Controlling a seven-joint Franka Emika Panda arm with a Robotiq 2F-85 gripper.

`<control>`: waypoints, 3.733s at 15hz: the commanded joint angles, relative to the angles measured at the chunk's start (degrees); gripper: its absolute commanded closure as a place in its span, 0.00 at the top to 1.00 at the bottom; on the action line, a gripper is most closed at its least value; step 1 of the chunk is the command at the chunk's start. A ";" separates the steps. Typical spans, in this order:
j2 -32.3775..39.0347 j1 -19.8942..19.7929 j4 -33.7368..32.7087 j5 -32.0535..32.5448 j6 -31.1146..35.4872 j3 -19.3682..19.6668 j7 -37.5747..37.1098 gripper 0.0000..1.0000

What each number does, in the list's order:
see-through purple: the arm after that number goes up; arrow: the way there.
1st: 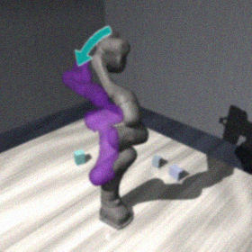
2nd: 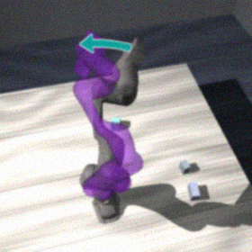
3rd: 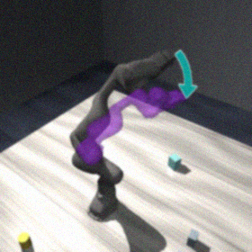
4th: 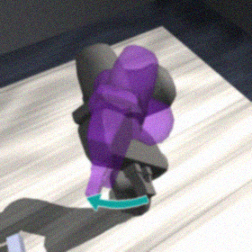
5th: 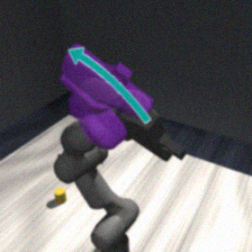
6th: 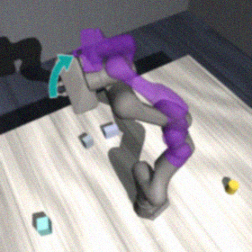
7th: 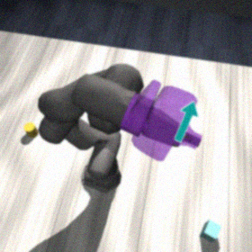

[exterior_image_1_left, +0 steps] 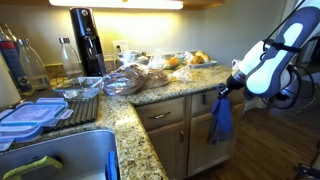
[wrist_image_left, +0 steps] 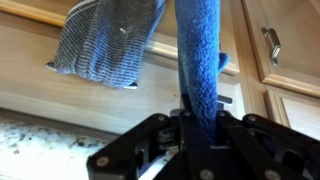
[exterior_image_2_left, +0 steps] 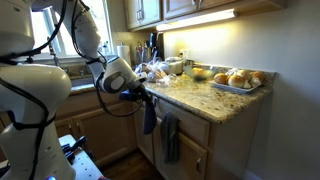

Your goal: Take the cloth on the drawer hanger and put it on the counter

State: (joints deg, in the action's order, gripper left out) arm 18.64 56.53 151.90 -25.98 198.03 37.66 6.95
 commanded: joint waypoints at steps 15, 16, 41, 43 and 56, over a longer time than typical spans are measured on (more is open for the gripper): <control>-6.14 9.52 -5.26 2.35 -3.83 21.58 17.82 0.09; -6.39 9.42 -5.89 2.66 -4.03 21.86 18.51 0.09; -4.02 -44.09 -27.23 24.26 -14.32 -24.86 13.52 0.08; -2.58 -51.04 -28.44 23.80 -14.73 -32.19 14.43 0.08; -1.65 -59.95 -28.43 31.98 -16.15 -38.17 10.96 0.81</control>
State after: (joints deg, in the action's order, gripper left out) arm 20.52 -4.50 121.30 2.17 184.72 -2.13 20.05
